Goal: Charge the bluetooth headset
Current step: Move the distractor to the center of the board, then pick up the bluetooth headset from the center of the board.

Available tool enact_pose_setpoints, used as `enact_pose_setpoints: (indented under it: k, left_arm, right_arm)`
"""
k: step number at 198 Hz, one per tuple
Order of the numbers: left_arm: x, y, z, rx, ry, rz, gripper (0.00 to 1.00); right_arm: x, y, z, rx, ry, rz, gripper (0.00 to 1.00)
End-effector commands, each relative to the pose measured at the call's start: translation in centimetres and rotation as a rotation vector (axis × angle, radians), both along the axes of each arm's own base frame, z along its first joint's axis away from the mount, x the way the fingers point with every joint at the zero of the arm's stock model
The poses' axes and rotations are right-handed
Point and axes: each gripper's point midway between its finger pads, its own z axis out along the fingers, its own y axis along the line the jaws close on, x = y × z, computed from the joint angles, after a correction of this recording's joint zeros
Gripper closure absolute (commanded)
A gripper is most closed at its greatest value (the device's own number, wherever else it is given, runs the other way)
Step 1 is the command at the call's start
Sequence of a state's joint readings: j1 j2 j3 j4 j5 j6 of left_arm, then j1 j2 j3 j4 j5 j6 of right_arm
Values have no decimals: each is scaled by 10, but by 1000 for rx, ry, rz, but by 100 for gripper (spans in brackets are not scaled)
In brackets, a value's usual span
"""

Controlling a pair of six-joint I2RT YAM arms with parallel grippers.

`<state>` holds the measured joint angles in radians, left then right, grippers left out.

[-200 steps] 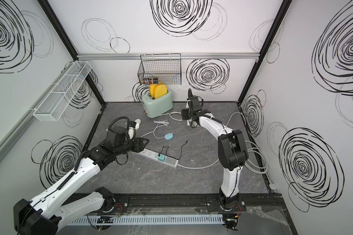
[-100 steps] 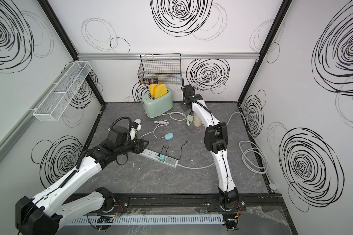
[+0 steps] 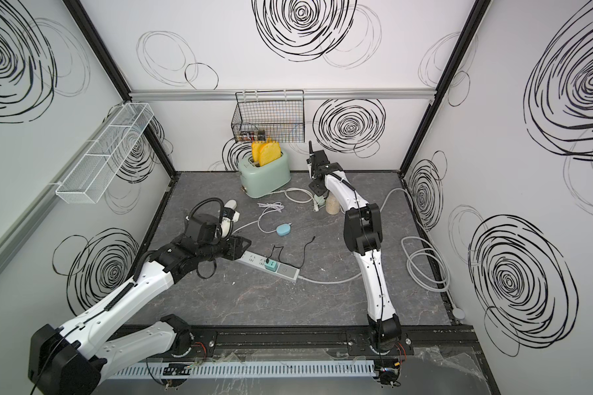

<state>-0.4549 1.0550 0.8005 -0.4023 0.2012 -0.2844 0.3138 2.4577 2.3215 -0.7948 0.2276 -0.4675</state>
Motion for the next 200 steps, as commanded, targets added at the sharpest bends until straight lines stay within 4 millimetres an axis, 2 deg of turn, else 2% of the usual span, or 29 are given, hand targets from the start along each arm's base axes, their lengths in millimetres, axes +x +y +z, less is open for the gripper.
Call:
enact_pose_setpoints:
  k: [1,35,63,78,91,107,128,160,180,200]
  left_arm:
    - [1,2,1,-9,-17,5,48]
    - [0,4,4,-5,-32,13,48]
    - [0,3,5,-6,-37,9,48]
    - [0,3,6,-9,-37,7,48]
    - [0,3,6,-9,-36,6,48]
    - [1,3,5,-9,-34,9,48]
    - [3,2,5,-11,-29,18,48]
    - [6,0,8,-22,-18,39,47]
    - [6,-3,11,-25,-24,53,47]
    - [6,-4,14,-23,-34,63,47]
  right_arm:
    - [-5,-12,0,-72,16,-8,61]
    - [-13,-23,-1,-117,24,-38,62]
    - [-28,-31,0,-129,46,-40,62]
    - [-36,-35,4,-121,55,-45,63]
    - [-38,-32,16,-90,30,-47,63]
    - [-41,-19,37,-24,-20,-36,62]
    - [-47,8,70,89,-102,-15,59]
    - [-73,56,104,270,-160,26,51]
    - [-103,88,108,403,-119,96,46]
    - [-133,109,108,550,-68,130,45]
